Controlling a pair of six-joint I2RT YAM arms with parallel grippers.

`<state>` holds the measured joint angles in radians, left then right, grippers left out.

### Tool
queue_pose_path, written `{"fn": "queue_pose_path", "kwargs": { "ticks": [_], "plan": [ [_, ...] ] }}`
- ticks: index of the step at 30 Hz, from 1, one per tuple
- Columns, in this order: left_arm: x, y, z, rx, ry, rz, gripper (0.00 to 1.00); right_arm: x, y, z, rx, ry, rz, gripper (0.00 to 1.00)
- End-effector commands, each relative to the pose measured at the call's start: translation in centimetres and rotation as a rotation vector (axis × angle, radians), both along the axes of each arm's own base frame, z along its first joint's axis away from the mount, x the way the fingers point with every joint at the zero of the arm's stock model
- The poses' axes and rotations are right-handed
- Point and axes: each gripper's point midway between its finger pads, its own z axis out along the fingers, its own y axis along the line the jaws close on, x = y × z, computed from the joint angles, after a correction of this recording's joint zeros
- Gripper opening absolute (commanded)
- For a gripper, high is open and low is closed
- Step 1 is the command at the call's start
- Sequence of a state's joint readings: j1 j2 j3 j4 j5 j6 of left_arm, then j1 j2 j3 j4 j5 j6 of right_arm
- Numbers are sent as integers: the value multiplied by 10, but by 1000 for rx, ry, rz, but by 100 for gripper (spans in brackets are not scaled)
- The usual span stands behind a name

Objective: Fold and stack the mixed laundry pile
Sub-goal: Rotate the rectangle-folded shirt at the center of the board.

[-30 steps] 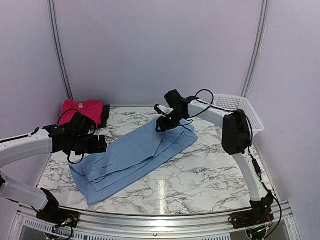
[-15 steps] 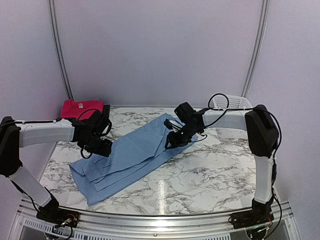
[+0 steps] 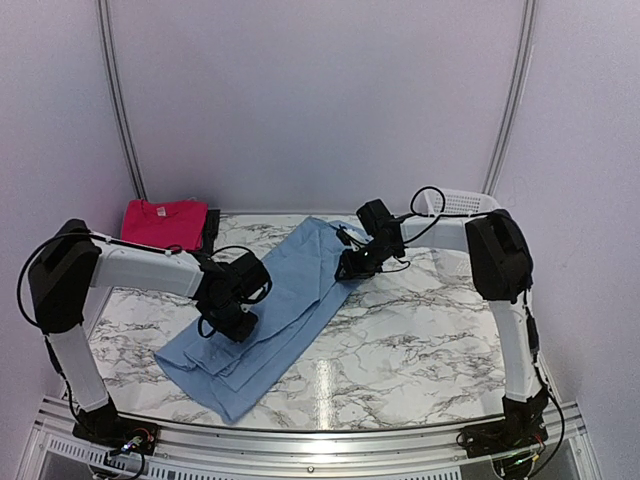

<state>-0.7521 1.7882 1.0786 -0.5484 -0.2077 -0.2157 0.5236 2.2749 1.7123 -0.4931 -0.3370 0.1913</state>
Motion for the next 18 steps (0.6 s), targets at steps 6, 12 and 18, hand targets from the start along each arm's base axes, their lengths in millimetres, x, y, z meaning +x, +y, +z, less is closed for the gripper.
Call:
{"fn": "queue_pose_path", "kwargs": {
  "ticks": [6,12,18],
  "plan": [
    [-76,-111,6,-150,170,-93,20,53,-25,-20,-93,-18,-32,34],
    [-47,-119,83,-280,-22,-39,31,53,-15,59,4,-123,0,37],
    [-2,-67,92,-310,-46,91,31,-1,4,106,110,-121,68,40]
  ]
}}
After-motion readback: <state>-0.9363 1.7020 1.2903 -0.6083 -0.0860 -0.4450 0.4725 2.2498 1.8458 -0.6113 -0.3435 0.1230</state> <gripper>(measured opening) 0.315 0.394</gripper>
